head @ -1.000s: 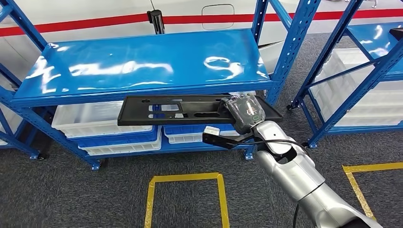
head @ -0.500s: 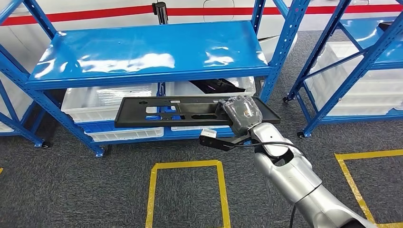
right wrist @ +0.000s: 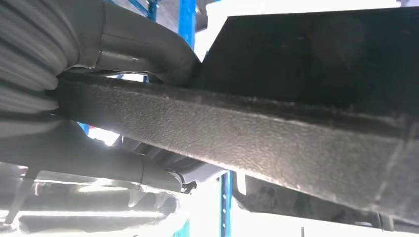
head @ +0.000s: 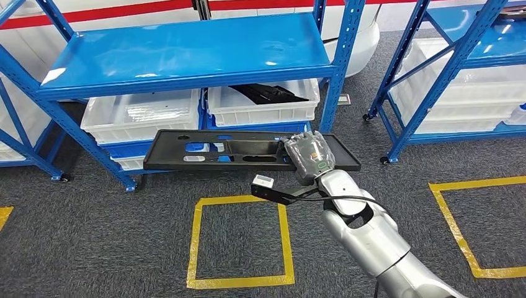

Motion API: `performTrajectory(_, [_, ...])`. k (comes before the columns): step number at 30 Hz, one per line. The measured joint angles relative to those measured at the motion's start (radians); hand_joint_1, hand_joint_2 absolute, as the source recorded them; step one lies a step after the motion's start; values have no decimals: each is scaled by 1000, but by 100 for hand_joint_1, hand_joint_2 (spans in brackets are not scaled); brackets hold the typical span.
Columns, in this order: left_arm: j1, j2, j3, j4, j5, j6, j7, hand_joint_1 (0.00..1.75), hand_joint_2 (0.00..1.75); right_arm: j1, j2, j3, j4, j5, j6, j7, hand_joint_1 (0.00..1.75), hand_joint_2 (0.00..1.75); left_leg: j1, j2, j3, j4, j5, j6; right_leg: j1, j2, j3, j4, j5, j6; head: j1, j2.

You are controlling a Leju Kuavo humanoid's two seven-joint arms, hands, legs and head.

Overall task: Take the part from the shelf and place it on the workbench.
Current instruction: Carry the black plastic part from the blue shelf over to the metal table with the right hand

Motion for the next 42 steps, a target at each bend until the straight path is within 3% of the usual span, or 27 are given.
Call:
performTrajectory(2, [-1,0,0,0,0,0,1,0,175,8,6,-7,-3,12,0,0,173,175,-6,-4,76,-70,40,19,5,1,-19,0,17,1,0,0])
performTrajectory(3, [-3,2,1,-1,0,0,1,0,175,10,9,-10,-6,17,0,0,173,175,-12,-9,125,-128,40,31,6,2,-25,-1,23,2,1,0])
performTrajectory(5, [-7,5,2,-3,-1,0,0,0,175,11,16,-18,-13,23,0,0,173,175,-23,-14,210,-246,9,46,7,2,-32,-2,38,10,1,0])
performTrajectory(7, [-10,6,6,-4,-2,0,0,0,175,13,24,-24,-18,27,1,0,173,175,-33,-15,249,-313,-9,53,6,1,-36,-9,58,23,0,0])
performTrajectory(9, [-11,6,10,-3,-1,0,0,0,175,16,28,-27,-20,30,3,-1,173,175,-33,-11,242,-333,18,60,7,2,-46,-10,61,31,-1,0])
performTrajectory(10, [-11,6,11,-3,-1,0,0,0,175,18,29,-29,-20,32,3,-1,173,175,-32,-7,233,-341,34,66,9,3,-58,9,39,28,1,0])
performTrajectory(13, [-11,6,12,-3,0,-2,0,0,175,24,29,-35,-22,39,5,-1,173,175,-33,-2,188,-347,79,71,9,4,-108,173,-85,11,5,0])
performTrajectory(14, [-11,5,12,-3,0,-2,0,0,175,27,30,-37,-22,41,5,-1,173,175,-34,-1,171,-345,91,70,8,4,-114,231,-104,15,5,0])
performTrajectory(16, [-11,5,13,-3,-1,-2,0,0,175,34,31,-42,-22,41,7,-1,173,175,-35,1,137,-342,116,66,8,4,-91,269,-81,38,6,0])
performTrajectory(18, [-11,5,14,-3,-3,-3,0,0,175,36,36,-49,-25,38,12,-6,173,175,-35,3,105,-335,137,58,7,3,-6,176,-43,55,5,0])
performTrajectory(20, [-12,5,16,-3,-5,-3,0,0,175,38,44,-60,-32,32,18,-12,173,175,-38,4,80,-325,155,49,12,4,94,29,-58,46,4,0])
performTrajectory(21, [-12,5,16,-3,-6,-2,-1,0,175,39,49,-65,-35,28,20,-15,173,175,-39,5,73,-322,164,45,15,5,121,-19,-72,38,2,0])
performTrajectory(23, [-11,5,17,-3,-7,-2,-1,0,175,42,54,-73,-39,21,21,-20,173,175,-37,5,63,-323,183,38,15,5,122,-43,-69,23,-1,0])
performTrajectory(24, [-9,5,18,-3,-8,-2,-2,0,175,43,56,-75,-40,19,22,-21,173,175,-34,3,57,-319,177,33,11,4,115,-44,-60,16,0,0])
performTrajectory(25, [-8,5,19,-3,-8,-2,-2,0,175,45,58,-78,-40,17,23,-22,173,175,-31,0,48,-302,152,25,7,3,107,-45,-50,5,-1,0])
performTrajectory(27, [-5,5,20,-3,-8,-2,-2,0,175,46,63,-82,-42,17,24,-23,173,175,-22,-5,23,-211,57,7,2,0,89,-46,-29,-10,-4,0])
performTrajectory(28, [-5,4,20,-3,-9,-2,-2,0,175,48,65,-85,-43,17,24,-24,173,175,-16,-6,10,-143,10,-1,2,-1,78,-46,-19,-13,-6,0])
performTrajectory(29, [-5,4,21,-3,-9,-2,-2,0,175,49,67,-87,-43,16,25,-24,173,175,-10,-6,0,-80,-19,-7,1,-2,67,-45,-11,-11,-6,0])
performTrajectory(30, [-5,4,22,-3,-10,-2,-3,0,175,51,68,-89,-43,16,26,-25,173,175,-4,-6,2,-42,-25,-13,-1,-3,55,-43,-3,-7,-6,0])
performTrajectory(31, [-5,4,23,-3,-11,-1,-3,0,175,53,68,-90,-43,16,27,-25,173,175,2,-6,20,-38,-11,-18,-5,-3,44,-41,5,-1,-6,0])
performTrajectory(33, [-6,4,25,-3,-13,-1,-3,0,175,55,70,-93,-44,17,31,-26,173,175,13,-6,105,-137,39,-28,-13,-3,23,-35,18,10,-6,0])
performTrajectory(35, [-8,4,25,-3,-15,-1,-4,0,175,55,73,-97,-45,17,32,-28,173,175,14,-13,191,-268,50,-32,-15,-3,9,-30,31,27,-7,0])
performTrajectory(36, [-9,3,25,-3,-15,-1,-5,0,175,54,75,-99,-45,17,32,-30,173,175,11,-18,211,-304,45,-31,-15,-3,5,-30,38,38,-7,0])
performTrajectory(37, [-9,3,26,-3,-15,-1,-5,0,175,53,77,-101,-46,16,32,-31,173,175,5,-21,217,-319,40,-28,-14,-3,2,-32,46,50,-8,0])
performTrajectory(39, [-10,3,28,-3,-15,-1,-6,0,175,53,78,-102,-46,12,32,-36,173,175,-2,-19,208,-325,51,-10,-14,-3,-5,-32,53,69,-7,0])
performTrajectory(40, [-10,2,30,-3,-15,-1,-7,0,175,53,78,-103,-46,10,33,-39,173,175,-5,-16,201,-328,59,3,-13,-3,-16,-19,37,70,-6,0])
performTrajectory(42, [-12,1,34,-3,-15,-1,-8,0,175,54,77,-105,-46,4,34,-43,173,175,-10,-11,179,-332,81,31,-12,-2,-53,73,-41,54,-2,0])
